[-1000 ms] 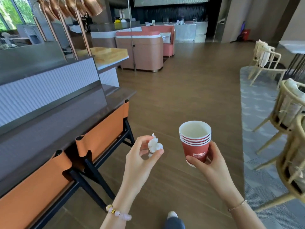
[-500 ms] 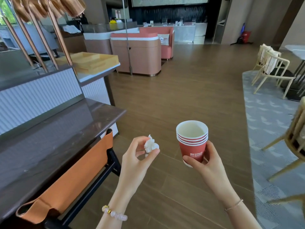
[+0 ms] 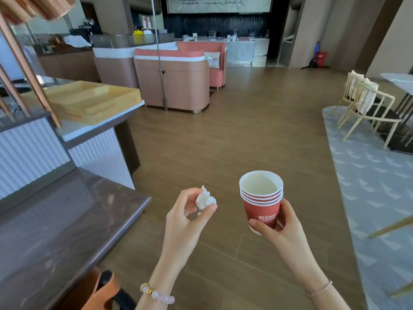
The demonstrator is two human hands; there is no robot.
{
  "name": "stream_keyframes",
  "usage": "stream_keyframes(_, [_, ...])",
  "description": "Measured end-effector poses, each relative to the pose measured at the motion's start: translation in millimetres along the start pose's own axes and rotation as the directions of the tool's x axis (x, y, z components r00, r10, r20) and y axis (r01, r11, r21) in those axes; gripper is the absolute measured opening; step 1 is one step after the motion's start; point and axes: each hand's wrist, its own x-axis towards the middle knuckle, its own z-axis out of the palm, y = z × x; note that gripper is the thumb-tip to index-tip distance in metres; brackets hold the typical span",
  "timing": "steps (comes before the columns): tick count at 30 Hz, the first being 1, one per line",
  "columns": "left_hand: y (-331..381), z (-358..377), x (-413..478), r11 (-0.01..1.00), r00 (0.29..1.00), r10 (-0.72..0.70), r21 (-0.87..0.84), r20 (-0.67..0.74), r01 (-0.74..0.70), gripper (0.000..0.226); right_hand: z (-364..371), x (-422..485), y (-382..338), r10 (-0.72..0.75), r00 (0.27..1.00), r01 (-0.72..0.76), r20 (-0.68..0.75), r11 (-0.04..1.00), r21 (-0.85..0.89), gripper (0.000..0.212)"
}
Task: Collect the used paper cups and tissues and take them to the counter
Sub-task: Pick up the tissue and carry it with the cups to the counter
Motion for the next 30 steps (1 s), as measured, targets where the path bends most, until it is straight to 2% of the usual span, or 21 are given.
stream_keyframes(5, [-21.6,-1.5,116.7,1.0,1.0,0.03,0.005,-0.002,-0.03,0.025,29.5,105.4,0.5,-0.012,1.0,0.012,0.001,1.0,0.001,0.051])
stream_keyframes(12, [-56.2,1.5,232.7,0.999,0.999,0.034,-0.009,0.007,-0.033,0.025,66.5,223.8,14.6,0.016,1.0,-0.017,0.003,0.998,0.053,0.055])
stream_keyframes(22, [-115.7,10.8,439.5,0.996,0.994,0.068,0.063,-0.086,-0.063,0.024,125.8,452.3,48.3,-0.019,0.995,0.01,0.1,0.996,0.087,0.056])
stream_keyframes(30, [-157.0,8.4,611.5,0.993,0.982,0.055,0.112,-0.183,-0.034,0.025,176.3,640.2,52.7,-0.047,0.982,0.034,0.182,0.997,0.074,0.061])
